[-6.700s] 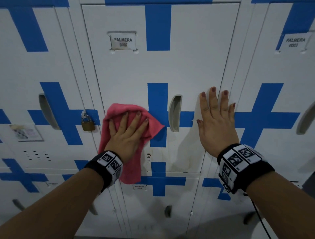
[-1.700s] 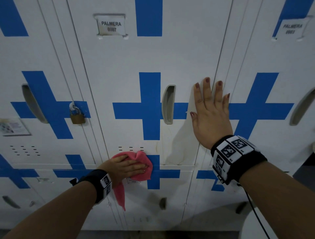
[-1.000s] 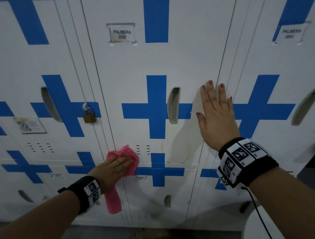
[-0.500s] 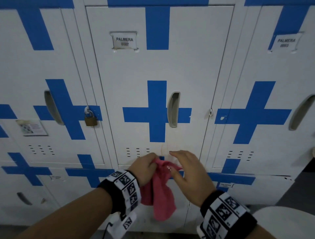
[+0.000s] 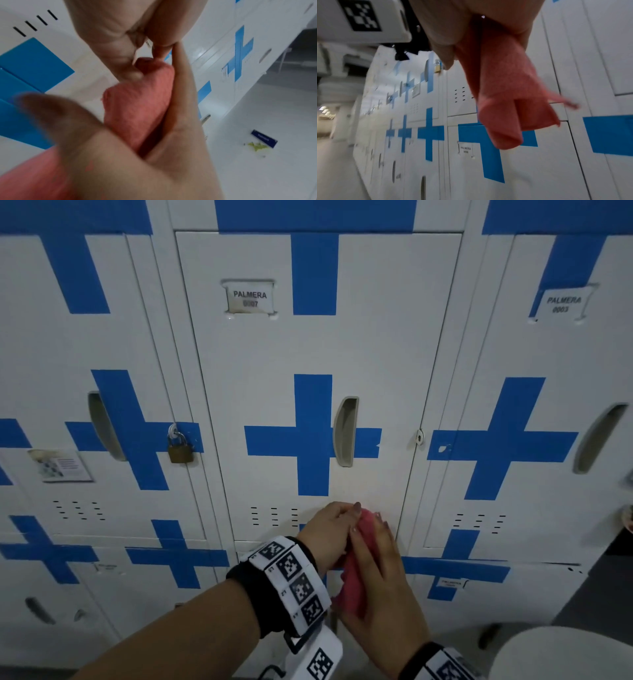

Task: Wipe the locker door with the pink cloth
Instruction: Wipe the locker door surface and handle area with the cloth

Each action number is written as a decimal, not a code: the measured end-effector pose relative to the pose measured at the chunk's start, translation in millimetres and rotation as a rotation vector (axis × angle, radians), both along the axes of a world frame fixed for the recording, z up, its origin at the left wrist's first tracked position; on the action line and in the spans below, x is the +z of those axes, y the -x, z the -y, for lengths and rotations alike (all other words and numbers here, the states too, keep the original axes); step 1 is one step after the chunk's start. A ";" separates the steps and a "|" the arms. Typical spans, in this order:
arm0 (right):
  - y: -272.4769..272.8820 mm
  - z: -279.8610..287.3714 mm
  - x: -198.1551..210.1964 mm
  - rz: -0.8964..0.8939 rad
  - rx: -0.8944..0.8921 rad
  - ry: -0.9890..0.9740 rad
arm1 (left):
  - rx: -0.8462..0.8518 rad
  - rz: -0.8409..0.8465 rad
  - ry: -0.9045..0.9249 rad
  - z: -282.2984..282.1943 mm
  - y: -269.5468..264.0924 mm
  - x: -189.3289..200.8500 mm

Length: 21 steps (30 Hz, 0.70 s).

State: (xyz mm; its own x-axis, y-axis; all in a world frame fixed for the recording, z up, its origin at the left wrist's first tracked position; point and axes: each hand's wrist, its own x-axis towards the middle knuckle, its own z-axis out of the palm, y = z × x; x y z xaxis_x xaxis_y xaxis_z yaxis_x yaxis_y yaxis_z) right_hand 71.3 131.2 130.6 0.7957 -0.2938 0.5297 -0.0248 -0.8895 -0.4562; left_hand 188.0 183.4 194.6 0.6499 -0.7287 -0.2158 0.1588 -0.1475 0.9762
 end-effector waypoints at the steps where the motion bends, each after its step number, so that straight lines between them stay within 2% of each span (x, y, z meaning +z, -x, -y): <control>1: -0.3 3.4 2.3 0.010 0.005 -0.084 | -0.042 -0.067 0.003 -0.2 -0.6 2.0; 3: 0.5 11.4 6.3 0.024 0.025 -0.253 | -0.114 -0.149 -0.006 -2.3 -2.2 6.0; 4: 0.8 14.4 8.8 0.040 0.027 -0.283 | -0.143 -0.128 -0.026 -3.5 -3.9 7.2; 6: 0.5 18.5 16.4 0.057 0.033 -0.307 | -0.192 0.025 -0.089 -7.8 -6.6 10.7; 8: 0.5 23.9 29.6 0.049 -0.007 -0.355 | -0.196 0.271 -0.144 -14.4 -10.9 14.3; 11: 2.2 37.1 58.6 0.087 -0.140 -0.515 | -0.046 0.785 -0.163 -25.1 -30.1 19.6; 13: 3.3 41.3 81.9 0.283 -0.188 -0.589 | 0.083 1.116 -0.168 -32.0 -47.1 26.2; 16: -2.4 41.7 114.6 0.609 -0.218 -0.570 | 0.237 1.536 -0.113 -40.1 -69.0 37.4; 18: -10.3 42.9 132.0 0.724 -0.253 -0.526 | 0.348 1.730 -0.092 -44.2 -79.3 40.3; 21: -28.7 46.9 139.0 0.734 -0.275 -0.318 | 0.437 1.860 -0.098 -46.8 -88.0 39.1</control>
State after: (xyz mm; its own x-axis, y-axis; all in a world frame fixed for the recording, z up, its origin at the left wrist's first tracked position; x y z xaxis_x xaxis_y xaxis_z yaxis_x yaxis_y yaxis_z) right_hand 100.0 84.3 269.6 0.1602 -0.6492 0.7435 0.1789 -0.7217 -0.6687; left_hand 275.9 230.2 233.7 0.1836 -0.5040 0.8439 -0.8900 -0.4498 -0.0750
